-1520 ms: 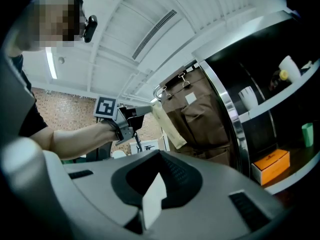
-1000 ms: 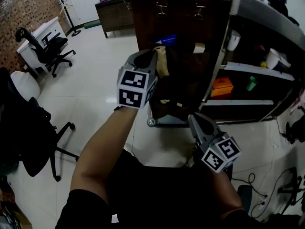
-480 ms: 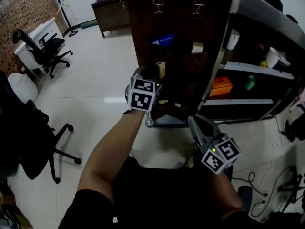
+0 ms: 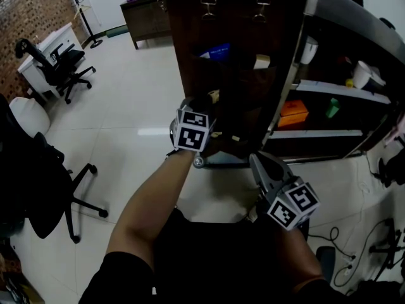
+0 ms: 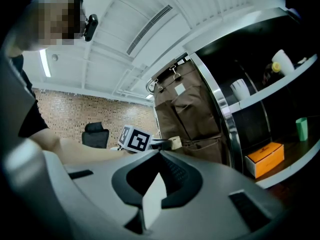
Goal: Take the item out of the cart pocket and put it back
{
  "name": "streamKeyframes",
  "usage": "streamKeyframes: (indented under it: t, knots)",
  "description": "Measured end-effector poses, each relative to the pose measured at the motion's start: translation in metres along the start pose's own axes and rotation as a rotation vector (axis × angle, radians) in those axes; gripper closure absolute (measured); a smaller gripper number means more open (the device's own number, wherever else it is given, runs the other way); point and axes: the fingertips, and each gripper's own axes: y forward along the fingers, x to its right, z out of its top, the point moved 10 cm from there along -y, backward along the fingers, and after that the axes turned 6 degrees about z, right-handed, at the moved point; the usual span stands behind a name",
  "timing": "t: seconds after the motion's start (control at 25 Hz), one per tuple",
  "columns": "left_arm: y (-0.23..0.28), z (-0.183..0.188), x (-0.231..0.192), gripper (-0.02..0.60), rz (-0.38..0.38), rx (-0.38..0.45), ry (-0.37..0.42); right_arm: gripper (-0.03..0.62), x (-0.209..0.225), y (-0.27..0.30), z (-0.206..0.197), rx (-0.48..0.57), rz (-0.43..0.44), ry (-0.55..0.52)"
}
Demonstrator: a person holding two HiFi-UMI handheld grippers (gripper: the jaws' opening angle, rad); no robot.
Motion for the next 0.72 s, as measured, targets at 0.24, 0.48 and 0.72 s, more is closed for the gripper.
streamKeyframes:
  t: [0.24,0.48,0.72]
  knots:
    - [0.000,0.002,0.001,0.574,-0.032,-0.007,-0.020,0.582,-0.002,0.000,0.000,0.003,0.005,0.000]
    - [-0.006,0.006,0.000,0.499,-0.046,-0.014,-0.045,0.582,-0.006,-0.001,0.002,0.008,0.008,-0.004]
    - [-0.046,0.058,-0.005,0.508,-0.061,0.121,-0.106,0.582,-0.011,-0.002,0.006,0.018,0.015,-0.010]
